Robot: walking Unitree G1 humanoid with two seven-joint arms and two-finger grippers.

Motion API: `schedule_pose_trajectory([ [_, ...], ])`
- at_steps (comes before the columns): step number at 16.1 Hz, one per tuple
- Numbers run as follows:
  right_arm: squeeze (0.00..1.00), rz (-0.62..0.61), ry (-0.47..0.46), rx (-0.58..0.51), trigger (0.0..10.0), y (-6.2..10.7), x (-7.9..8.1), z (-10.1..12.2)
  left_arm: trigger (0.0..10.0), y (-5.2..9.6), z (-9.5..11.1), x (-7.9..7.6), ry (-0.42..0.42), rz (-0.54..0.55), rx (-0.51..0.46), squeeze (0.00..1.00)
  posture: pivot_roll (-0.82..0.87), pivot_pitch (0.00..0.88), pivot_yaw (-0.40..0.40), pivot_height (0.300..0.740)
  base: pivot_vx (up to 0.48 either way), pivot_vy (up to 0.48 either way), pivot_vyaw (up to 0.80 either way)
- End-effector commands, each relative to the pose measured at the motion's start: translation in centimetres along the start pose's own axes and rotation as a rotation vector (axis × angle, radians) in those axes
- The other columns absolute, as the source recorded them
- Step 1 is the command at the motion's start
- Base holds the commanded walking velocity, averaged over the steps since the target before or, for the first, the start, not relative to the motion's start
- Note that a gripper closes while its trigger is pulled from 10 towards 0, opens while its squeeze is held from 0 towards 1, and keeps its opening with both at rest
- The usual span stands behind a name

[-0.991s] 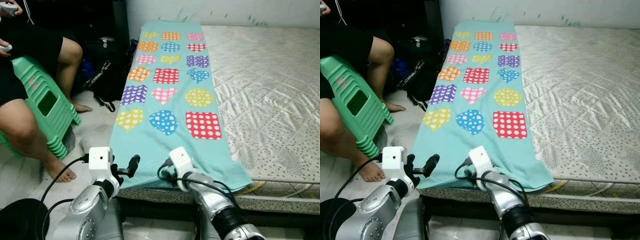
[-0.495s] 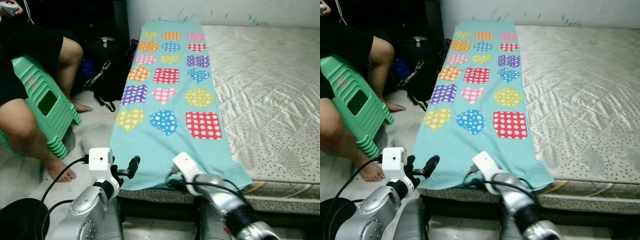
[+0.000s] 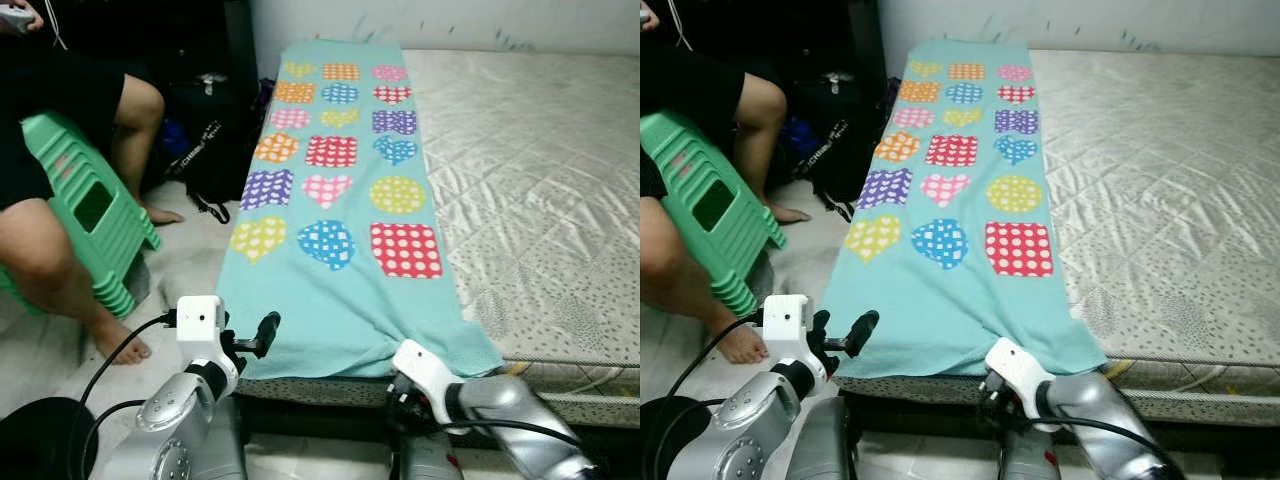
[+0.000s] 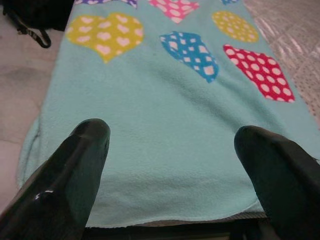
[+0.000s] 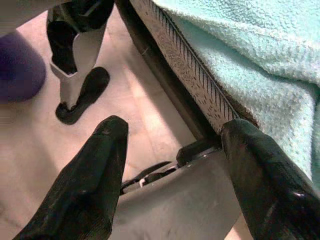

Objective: Clean up the room

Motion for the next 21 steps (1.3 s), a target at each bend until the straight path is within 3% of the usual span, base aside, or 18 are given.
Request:
schedule_pose_trajectory([
  [1, 0.0, -0.015, -0.016, -0.043, 10.0, 0.4, -0.3, 0.8, 10.0, 0.1, 0.1, 0.1, -0.006, -0.009, 0.005, 0.0, -0.04, 0.025, 0.007, 0.569, 0.0, 0.0, 0.0],
  [2, 0.0, -0.063, -0.077, -0.134, 10.0, 0.3, -1.0, 2.4, 10.0, 0.0, 0.1, 0.0, -0.007, -0.011, 0.004, 0.0, -0.04, 0.023, 0.009, 0.569, 0.0, 0.0, 0.0],
  [5, 0.0, -0.148, -0.121, -0.376, 10.0, -0.1, -1.3, 6.3, 10.0, -0.1, 0.2, -0.2, -0.009, -0.016, 0.0, 0.0, -0.04, 0.017, 0.011, 0.569, 0.0, 0.0, 0.0],
  [8, 0.0, -0.263, -0.157, -0.481, 10.0, -1.4, -1.5, 8.5, 10.0, -0.1, 0.4, -0.2, -0.012, -0.014, -0.005, 0.0, -0.03, 0.016, 0.01, 0.569, 0.0, 0.0, 0.0],
  [12, 0.0, -0.414, -0.088, -0.442, 10.0, -3.2, -2.2, 8.8, 10.0, -0.1, 0.3, -0.1, -0.01, -0.012, -0.002, 0.0, -0.02, 0.022, 0.008, 0.569, 0.0, 0.0, 0.0],
  [16, 0.0, -0.475, -0.073, -0.402, 10.0, -4.3, -3.1, 9.1, 10.0, 0.0, 0.4, -0.2, -0.008, -0.011, -0.007, 0.0, -0.01, 0.023, 0.004, 0.569, 0.0, 0.0, 0.0],
  [21, 0.0, -0.527, 0.022, -0.253, 10.0, -3.9, -5.3, 6.3, 10.0, 0.0, 0.1, -0.2, -0.002, -0.009, -0.002, 0.0, -0.02, 0.028, -0.001, 0.569, 0.0, 0.0, 0.0],
])
Point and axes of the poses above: a point about 5 cm out from each wrist's last joint towards the gripper, its own y axis pointing back from the gripper into the wrist, its own z axis along the axis of the wrist's last joint, x = y × z, the point moved 1 cm from there along -y, pointing out of the wrist towards the gripper, and after that the axes turned 3 degrees about -y, right-handed, at the moved point
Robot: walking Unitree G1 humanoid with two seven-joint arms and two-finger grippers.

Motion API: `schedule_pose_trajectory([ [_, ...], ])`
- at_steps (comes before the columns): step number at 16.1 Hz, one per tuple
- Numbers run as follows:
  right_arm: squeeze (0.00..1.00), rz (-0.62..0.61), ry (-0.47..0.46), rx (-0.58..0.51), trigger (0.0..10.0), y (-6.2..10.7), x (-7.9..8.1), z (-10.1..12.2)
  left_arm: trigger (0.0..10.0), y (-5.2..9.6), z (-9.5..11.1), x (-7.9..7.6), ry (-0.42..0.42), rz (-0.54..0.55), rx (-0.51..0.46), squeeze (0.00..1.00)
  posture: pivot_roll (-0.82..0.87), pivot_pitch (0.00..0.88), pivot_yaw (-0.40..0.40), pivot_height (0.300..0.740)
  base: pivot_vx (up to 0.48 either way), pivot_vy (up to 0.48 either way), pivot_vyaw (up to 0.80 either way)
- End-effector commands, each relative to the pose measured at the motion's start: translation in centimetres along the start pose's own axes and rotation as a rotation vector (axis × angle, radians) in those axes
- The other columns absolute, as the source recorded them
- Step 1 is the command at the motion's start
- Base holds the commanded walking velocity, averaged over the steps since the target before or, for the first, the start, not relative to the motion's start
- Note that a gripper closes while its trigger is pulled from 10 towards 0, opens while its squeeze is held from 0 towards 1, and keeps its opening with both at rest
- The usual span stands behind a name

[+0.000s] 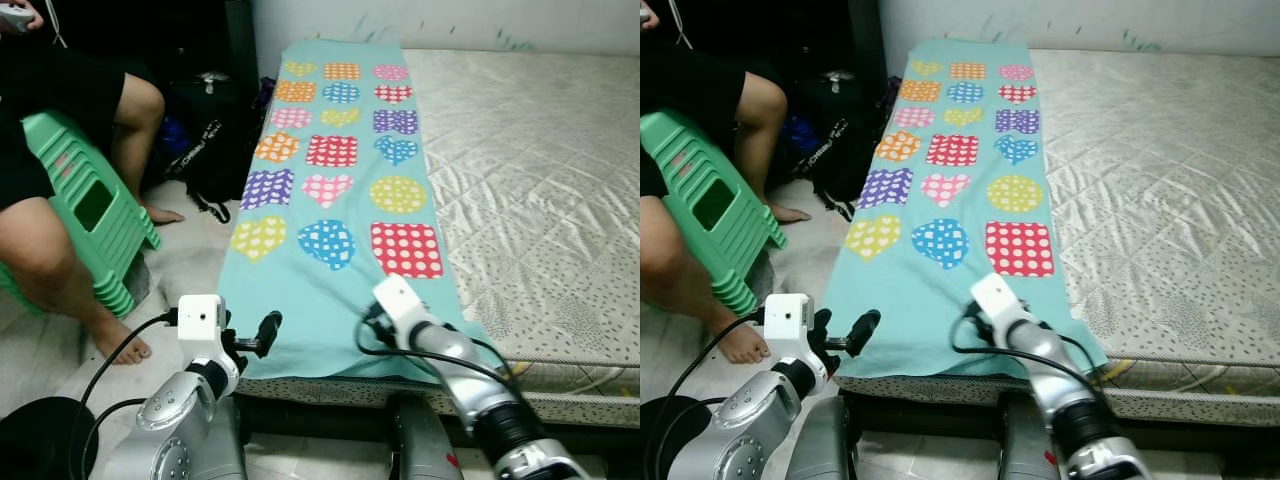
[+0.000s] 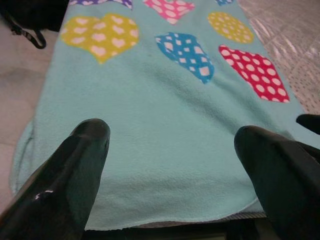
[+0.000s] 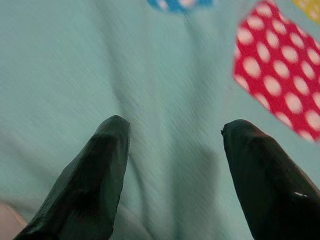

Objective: Clean up the room

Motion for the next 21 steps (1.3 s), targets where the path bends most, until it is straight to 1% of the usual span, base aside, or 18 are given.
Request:
schedule_pose_trajectory([
  [1, 0.0, -0.011, 0.017, -0.004, 10.0, -0.3, -0.5, 0.5, 10.0, 0.0, 0.0, 0.0, -0.004, 0.004, 0.003, 0.0, -0.02, 0.028, 0.001, 0.569, 0.0, 0.0, 0.0],
  [3, 0.0, -0.016, -0.01, 0.026, 10.0, -0.4, -1.1, 0.1, 10.0, 0.0, 0.1, 0.0, -0.005, 0.002, 0.003, 0.0, -0.02, 0.028, 0.001, 0.569, 0.0, 0.0, 0.0],
  [7, 0.0, 0.033, 0.009, 0.065, 10.0, 0.0, -1.1, -1.3, 10.0, 0.0, 0.0, 0.1, -0.004, 0.006, 0.006, 0.0, -0.02, 0.028, 0.001, 0.569, 0.0, 0.0, 0.0],
  [10, 0.0, 0.06, 0.041, 0.068, 10.0, 0.8, -1.8, -2.3, 10.0, 0.0, 0.0, 0.1, -0.002, 0.008, 0.007, 0.0, -0.02, 0.028, 0.001, 0.569, 0.0, 0.0, 0.0],
  [12, 0.0, 0.062, 0.073, 0.08, 10.0, 1.9, -3.0, -3.5, 10.0, 0.0, 0.0, 0.2, -0.005, 0.005, 0.007, 0.0, -0.02, 0.028, 0.001, 0.569, 0.0, 0.0, 0.0],
  [14, 0.0, 0.073, 0.087, 0.085, 10.0, 2.8, -3.6, -4.2, 10.0, 0.0, 0.0, 0.1, -0.006, 0.003, 0.007, 0.0, -0.03, 0.03, 0.002, 0.569, 0.0, 0.0, 0.0],
  [16, 0.0, 0.114, 0.099, 0.072, 10.0, 3.4, -3.6, -4.3, 10.0, 0.0, 0.0, 0.2, -0.007, 0.004, 0.006, 0.0, -0.03, 0.03, 0.002, 0.569, 0.0, 0.0, 0.0],
  [19, 0.0, 0.243, 0.145, 0.06, 10.0, 5.0, -3.2, -4.9, 10.0, 0.0, 0.0, 0.3, -0.01, 0.004, 0.005, 0.0, -0.04, 0.03, 0.005, 0.569, 0.0, 0.0, 0.0],
  [20, 0.0, 0.308, 0.155, 0.058, 10.0, 5.9, -3.0, -5.2, 10.0, 0.1, 0.0, 0.2, -0.011, 0.003, 0.004, 0.0, -0.04, 0.03, 0.006, 0.569, 0.0, 0.0, 0.0],
  [21, 0.0, 0.398, 0.162, 0.052, 10.0, 6.9, -2.5, -5.5, 10.0, 0.1, 0.1, 0.2, -0.012, 0.001, 0.004, 0.0, -0.04, 0.03, 0.006, 0.569, 0.0, 0.0, 0.0],
])
Point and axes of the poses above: a point about 5 cm out from each wrist's last joint towards the gripper, its own y axis pointing back from the gripper into the wrist, its own z axis along the axis of the wrist's last joint, x = y × z, the point moved 1 cm from there along -y, pointing out of the wrist towards the gripper, and after that the axes turned 3 degrees about -y, right-handed, at the moved point
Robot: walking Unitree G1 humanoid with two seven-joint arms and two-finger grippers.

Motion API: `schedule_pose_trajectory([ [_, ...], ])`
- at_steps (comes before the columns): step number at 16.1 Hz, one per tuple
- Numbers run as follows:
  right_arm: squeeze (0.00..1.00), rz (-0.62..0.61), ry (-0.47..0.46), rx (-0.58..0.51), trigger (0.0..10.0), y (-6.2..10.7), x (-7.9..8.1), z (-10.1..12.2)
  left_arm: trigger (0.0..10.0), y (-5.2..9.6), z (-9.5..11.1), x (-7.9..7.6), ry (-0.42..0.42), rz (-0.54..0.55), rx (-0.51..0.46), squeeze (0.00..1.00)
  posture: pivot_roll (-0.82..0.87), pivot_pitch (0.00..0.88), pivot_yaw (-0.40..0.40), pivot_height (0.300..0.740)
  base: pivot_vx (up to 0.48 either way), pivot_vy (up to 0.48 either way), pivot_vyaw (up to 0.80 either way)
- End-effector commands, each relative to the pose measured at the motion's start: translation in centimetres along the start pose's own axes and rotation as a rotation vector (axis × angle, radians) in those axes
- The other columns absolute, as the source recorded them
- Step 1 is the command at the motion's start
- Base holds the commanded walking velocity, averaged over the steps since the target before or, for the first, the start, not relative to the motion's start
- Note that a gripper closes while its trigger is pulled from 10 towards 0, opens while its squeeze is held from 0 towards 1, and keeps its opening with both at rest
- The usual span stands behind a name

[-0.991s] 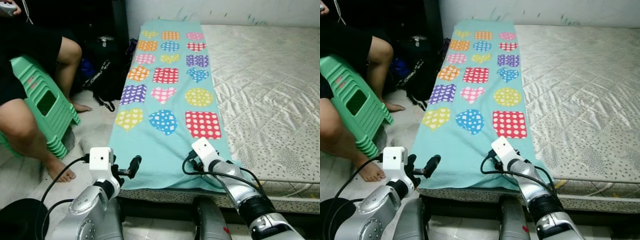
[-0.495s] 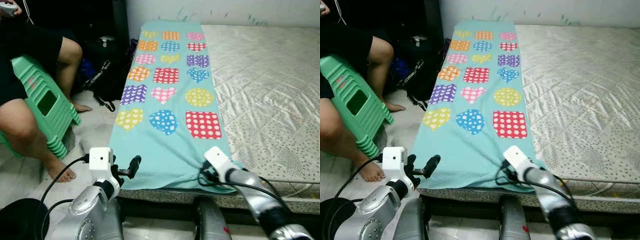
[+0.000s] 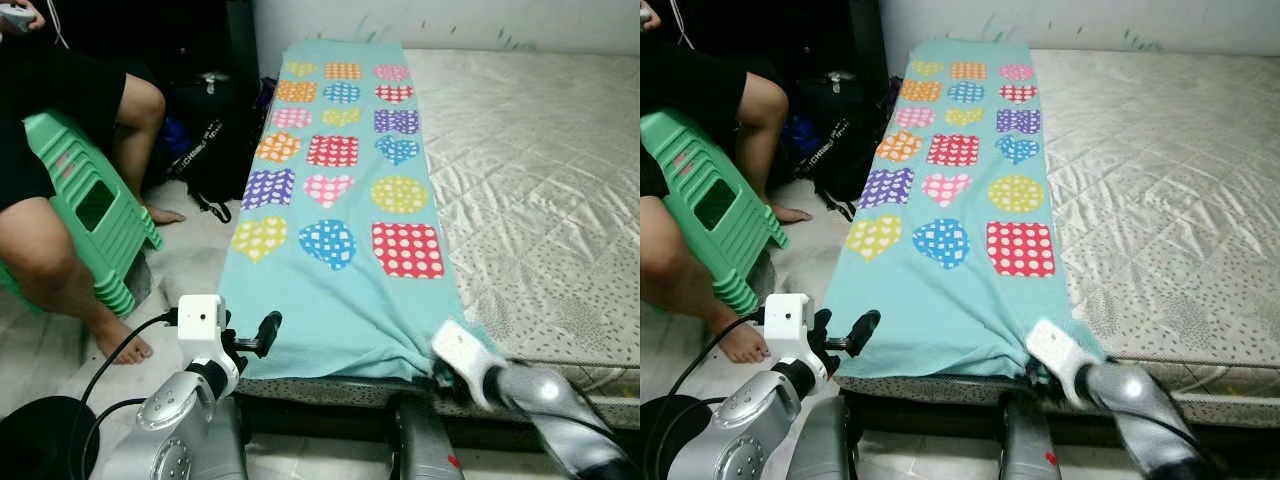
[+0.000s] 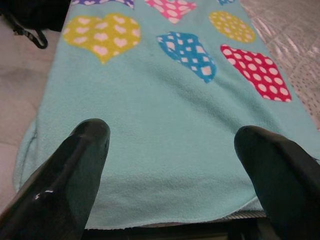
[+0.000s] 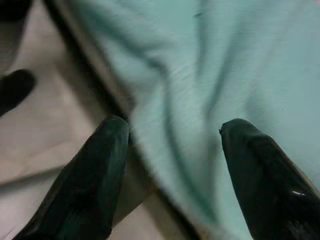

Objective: Clean up the room

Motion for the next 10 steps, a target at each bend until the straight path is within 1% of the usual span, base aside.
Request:
schedule_pose_trajectory([
  [1, 0.0, 0.066, 0.035, -0.028, 10.0, 0.2, 0.6, 0.7, 10.0, 0.0, 0.1, 0.0, -0.008, 0.0, 0.003, 0.0, -0.04, 0.029, 0.008, 0.569, 0.0, 0.0, 0.0],
  [2, 0.0, 0.141, 0.045, -0.025, 10.0, 0.7, 1.4, 0.5, 10.0, 0.0, 0.1, 0.0, -0.009, -0.002, 0.002, 0.0, -0.04, 0.027, 0.01, 0.569, 0.0, 0.0, 0.0],
  [3, 0.0, 0.163, 0.064, -0.023, 10.0, 0.8, 1.5, 0.4, 10.0, 0.0, 0.1, 0.0, -0.01, -0.002, 0.002, 0.0, -0.04, 0.027, 0.01, 0.569, 0.0, 0.0, 0.0],
  [4, 0.0, 0.156, 0.068, -0.027, 10.0, 0.9, 1.4, 0.5, 10.0, 0.0, 0.1, 0.0, -0.011, -0.002, 0.001, 0.0, -0.04, 0.027, 0.01, 0.569, 0.0, 0.0, 0.0],
  [5, 0.0, 0.114, 0.039, -0.051, 10.0, 0.7, 0.8, 1.1, 10.0, 0.0, 0.1, 0.1, -0.011, -0.001, 0.001, 0.0, -0.04, 0.023, 0.011, 0.569, 0.0, 0.0, 0.0],
  [6, 0.0, 0.067, -0.013, -0.101, 10.0, 0.4, 0.2, 2.2, 10.0, 0.0, 0.1, 0.1, -0.012, -0.001, 0.001, 0.0, -0.04, 0.023, 0.011, 0.569, 0.0, 0.0, 0.0],
  [7, 0.0, 0.045, -0.031, -0.125, 10.0, 0.3, 0.0, 2.7, 10.0, 0.0, 0.1, 0.1, -0.012, -0.001, 0.001, 0.0, -0.04, 0.019, 0.009, 0.569, 0.0, 0.0, 0.0],
  [8, 0.0, -0.037, -0.13, -0.206, 10.0, -0.4, -0.6, 4.4, 10.0, 0.0, 0.1, 0.1, -0.011, -0.001, 0.001, 0.0, -0.04, 0.019, 0.009, 0.569, 0.0, 0.0, 0.0],
  [9, 0.0, -0.084, -0.196, -0.242, 10.0, -0.9, -0.8, 5.3, 10.0, 0.0, 0.1, 0.1, -0.01, -0.002, 0.001, 0.0, -0.04, 0.016, 0.01, 0.569, 0.0, 0.0, 0.0],
  [10, 0.0, -0.08, -0.205, -0.215, 10.0, -1.5, -0.2, 5.2, 10.0, 0.0, 0.1, 0.0, -0.011, -0.004, 0.001, 0.0, -0.03, 0.015, 0.01, 0.569, 0.0, 0.0, 0.0],
])
Point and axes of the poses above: a point about 5 cm out from each wrist's last joint towards the gripper, its own y axis pointing back from the gripper into the wrist, its own z axis along the axis of the wrist's last joint, x = y × z, the point moved 1 cm from there along -y, pointing out of the wrist towards the gripper, and after that the axes turned 3 degrees about -y, right-handed, at the moved point
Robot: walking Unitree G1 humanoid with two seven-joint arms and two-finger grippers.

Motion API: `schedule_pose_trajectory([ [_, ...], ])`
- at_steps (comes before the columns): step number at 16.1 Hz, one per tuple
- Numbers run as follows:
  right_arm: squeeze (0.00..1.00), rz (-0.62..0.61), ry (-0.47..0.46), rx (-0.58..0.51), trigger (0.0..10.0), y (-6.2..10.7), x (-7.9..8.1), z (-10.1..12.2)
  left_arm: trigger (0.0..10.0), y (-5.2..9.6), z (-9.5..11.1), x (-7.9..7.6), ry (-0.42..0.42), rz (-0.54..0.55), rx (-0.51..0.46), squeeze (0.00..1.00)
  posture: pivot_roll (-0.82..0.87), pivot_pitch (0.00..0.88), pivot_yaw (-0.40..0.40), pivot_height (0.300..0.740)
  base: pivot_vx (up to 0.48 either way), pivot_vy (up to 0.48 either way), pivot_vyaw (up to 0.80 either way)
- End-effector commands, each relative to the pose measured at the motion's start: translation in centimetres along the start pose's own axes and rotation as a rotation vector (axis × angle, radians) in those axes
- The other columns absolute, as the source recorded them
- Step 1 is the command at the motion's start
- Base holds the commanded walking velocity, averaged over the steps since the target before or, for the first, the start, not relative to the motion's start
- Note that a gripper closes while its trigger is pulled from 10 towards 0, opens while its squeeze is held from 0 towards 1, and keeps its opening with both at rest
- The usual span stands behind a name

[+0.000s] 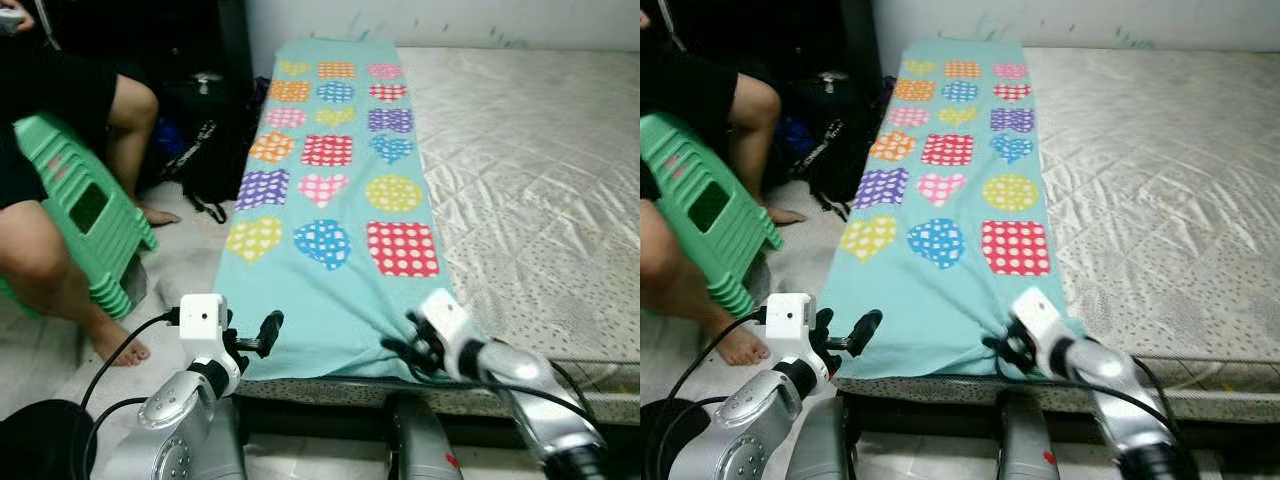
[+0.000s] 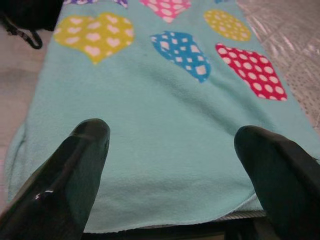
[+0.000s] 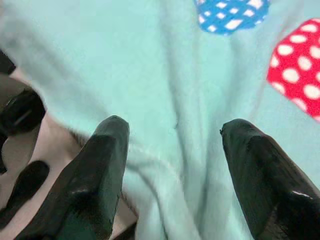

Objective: Clean up the room

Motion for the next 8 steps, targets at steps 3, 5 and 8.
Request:
schedule_pose_trajectory([
  [3, 0.0, 0.021, 0.039, 0.118, 10.0, -0.2, 1.6, -1.8, 10.0, 0.1, 0.1, 0.2, -0.011, 0.003, 0.003, 0.0, -0.03, 0.016, 0.011, 0.569, 0.0, 0.0, 0.0],
  [5, 0.0, 0.014, 0.09, 0.171, 10.0, -0.3, 2.0, -2.1, 10.0, 0.1, 0.1, 0.2, -0.011, 0.003, 0.005, 0.0, -0.04, 0.019, 0.011, 0.569, 0.0, 0.0, 0.0],
  [8, 0.0, -0.049, 0.07, 0.198, 10.0, -1.0, 2.5, -2.1, 10.0, -0.1, 0.0, 0.0, -0.009, -0.004, 0.005, 0.0, -0.04, 0.022, 0.01, 0.569, 0.0, 0.0, 0.0],
])
Point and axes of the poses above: a point about 5 cm out from each wrist's last joint towards the gripper, its own y axis pointing back from the gripper into the wrist, its own z axis along the axis of the wrist's last joint, x = y × z, the point moved 1 cm from there along -y, pointing out of the wrist towards the gripper, and after that the axes turned 3 degrees about -y, right-handed, at the moved point
